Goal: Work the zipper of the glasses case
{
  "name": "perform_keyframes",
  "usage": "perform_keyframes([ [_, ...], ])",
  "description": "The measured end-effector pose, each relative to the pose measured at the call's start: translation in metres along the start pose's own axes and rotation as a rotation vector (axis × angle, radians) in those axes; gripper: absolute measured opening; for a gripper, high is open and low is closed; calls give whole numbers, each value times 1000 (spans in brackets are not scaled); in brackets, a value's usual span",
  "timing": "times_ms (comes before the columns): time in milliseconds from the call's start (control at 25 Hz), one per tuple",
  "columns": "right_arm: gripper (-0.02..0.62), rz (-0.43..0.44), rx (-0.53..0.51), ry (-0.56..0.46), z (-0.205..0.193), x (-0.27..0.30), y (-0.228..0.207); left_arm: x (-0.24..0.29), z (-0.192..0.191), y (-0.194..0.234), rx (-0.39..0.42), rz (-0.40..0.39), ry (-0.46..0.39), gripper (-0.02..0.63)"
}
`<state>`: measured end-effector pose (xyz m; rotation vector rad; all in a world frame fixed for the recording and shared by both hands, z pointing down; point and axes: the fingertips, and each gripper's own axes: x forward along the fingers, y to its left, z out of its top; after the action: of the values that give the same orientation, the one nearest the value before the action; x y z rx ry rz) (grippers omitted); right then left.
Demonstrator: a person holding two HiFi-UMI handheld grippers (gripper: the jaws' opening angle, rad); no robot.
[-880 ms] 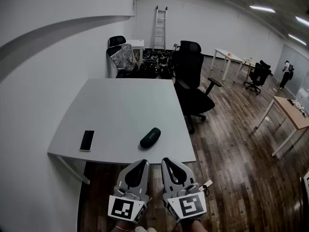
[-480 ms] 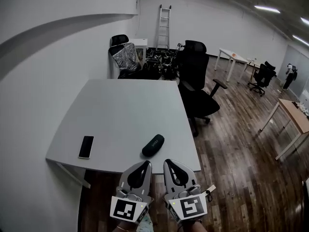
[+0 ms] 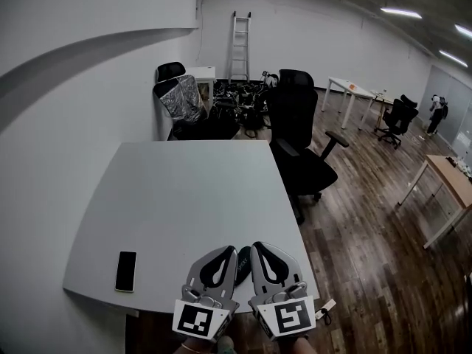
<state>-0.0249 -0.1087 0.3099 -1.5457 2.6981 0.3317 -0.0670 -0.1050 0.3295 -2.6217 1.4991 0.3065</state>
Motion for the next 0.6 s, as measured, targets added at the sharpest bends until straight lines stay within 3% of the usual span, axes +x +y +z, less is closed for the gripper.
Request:
perform_keyframes([
  [160,8,6,1,26,-11,24,-15,25,0,18,0,7,-12,-3],
  [240,8,9,5,25,-11,33,-21,36,-8,25,-18,-8,23,-3],
  [320,8,12,6,16,-9,40,-28,46,-33,32,-61,-52,140,10],
  [440,8,12,14,4,-7,43,-38,62,-88,46,-124,-166,350,128],
  [600,8,-10,32,78,-20,38,-55,67,-180,52,-304,-287,652,266],
])
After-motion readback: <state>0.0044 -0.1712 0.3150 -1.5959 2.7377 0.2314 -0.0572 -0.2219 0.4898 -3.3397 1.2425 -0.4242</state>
